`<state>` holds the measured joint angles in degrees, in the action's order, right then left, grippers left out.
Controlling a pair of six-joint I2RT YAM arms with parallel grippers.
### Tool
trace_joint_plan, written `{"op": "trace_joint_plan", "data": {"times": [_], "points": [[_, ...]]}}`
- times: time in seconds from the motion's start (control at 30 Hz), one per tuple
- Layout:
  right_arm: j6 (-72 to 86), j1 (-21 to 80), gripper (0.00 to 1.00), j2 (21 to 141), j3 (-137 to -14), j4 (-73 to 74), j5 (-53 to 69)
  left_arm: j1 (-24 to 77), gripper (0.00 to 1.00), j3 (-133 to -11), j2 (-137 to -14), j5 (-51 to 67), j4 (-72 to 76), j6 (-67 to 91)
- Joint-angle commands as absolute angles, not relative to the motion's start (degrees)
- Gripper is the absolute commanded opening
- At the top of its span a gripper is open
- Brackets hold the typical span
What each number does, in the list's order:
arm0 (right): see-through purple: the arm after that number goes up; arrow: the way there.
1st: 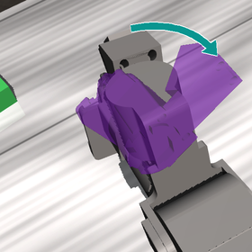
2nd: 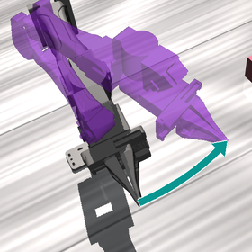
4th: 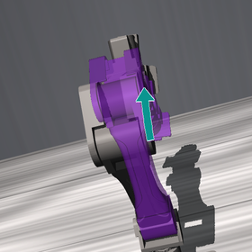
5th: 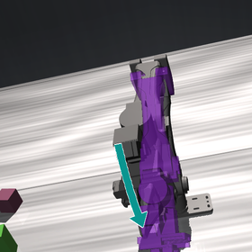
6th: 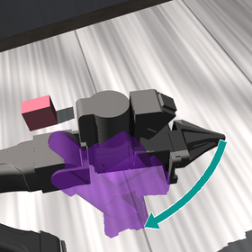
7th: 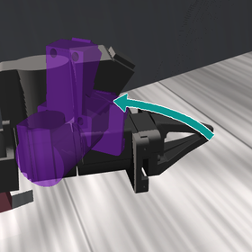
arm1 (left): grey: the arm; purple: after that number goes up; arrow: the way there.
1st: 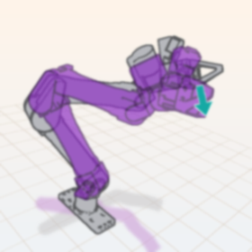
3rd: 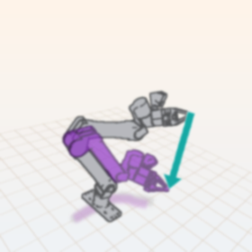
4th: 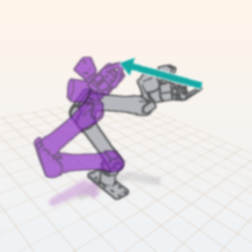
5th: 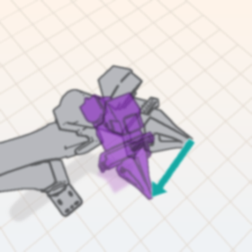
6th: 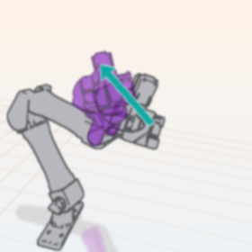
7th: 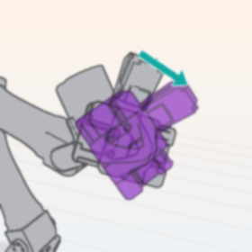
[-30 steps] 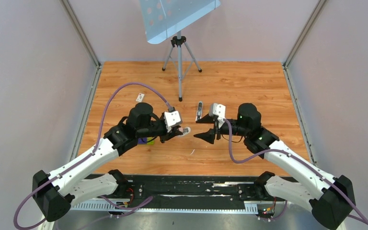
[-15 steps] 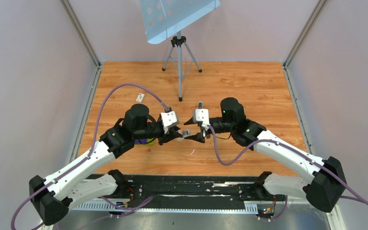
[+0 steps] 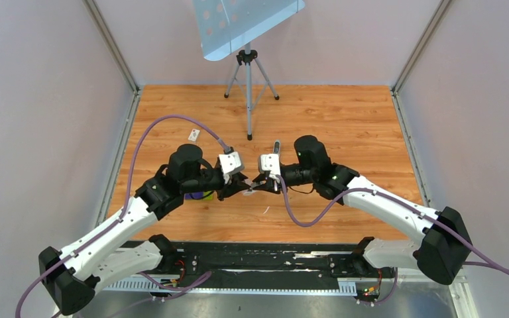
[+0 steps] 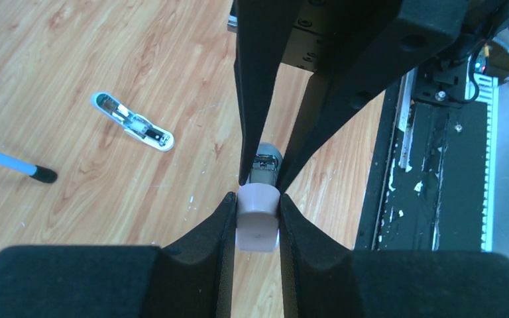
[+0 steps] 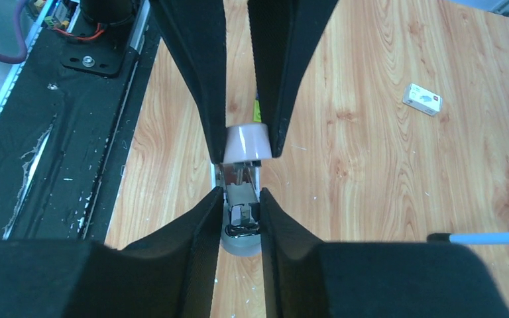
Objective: Load the staples into the stapler
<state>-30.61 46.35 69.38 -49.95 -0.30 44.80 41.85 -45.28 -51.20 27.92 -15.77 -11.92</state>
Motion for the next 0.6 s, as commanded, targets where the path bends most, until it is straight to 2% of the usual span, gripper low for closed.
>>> {"op": "trace_joint_plan", "data": {"times": [0.0, 0.23, 0.57], "points": [[-31.0, 46.9, 0.25, 69.7, -50.3, 1.8, 44.6, 38.9, 0.0, -45.0, -49.0, 28.4, -10.7, -8.9], [-25.6, 45.2, 0.13, 69.0, -47.9, 0.5, 45.5, 33.8, 0.0, -40.9, -45.1, 31.0, -3.6, -2.9], [-10.7, 40.3, 0.05, 62.5, -37.2, -17.5, 42.3, 30.9, 0.0, -36.9, -38.7, 26.5, 3.1, 3.4]]}}
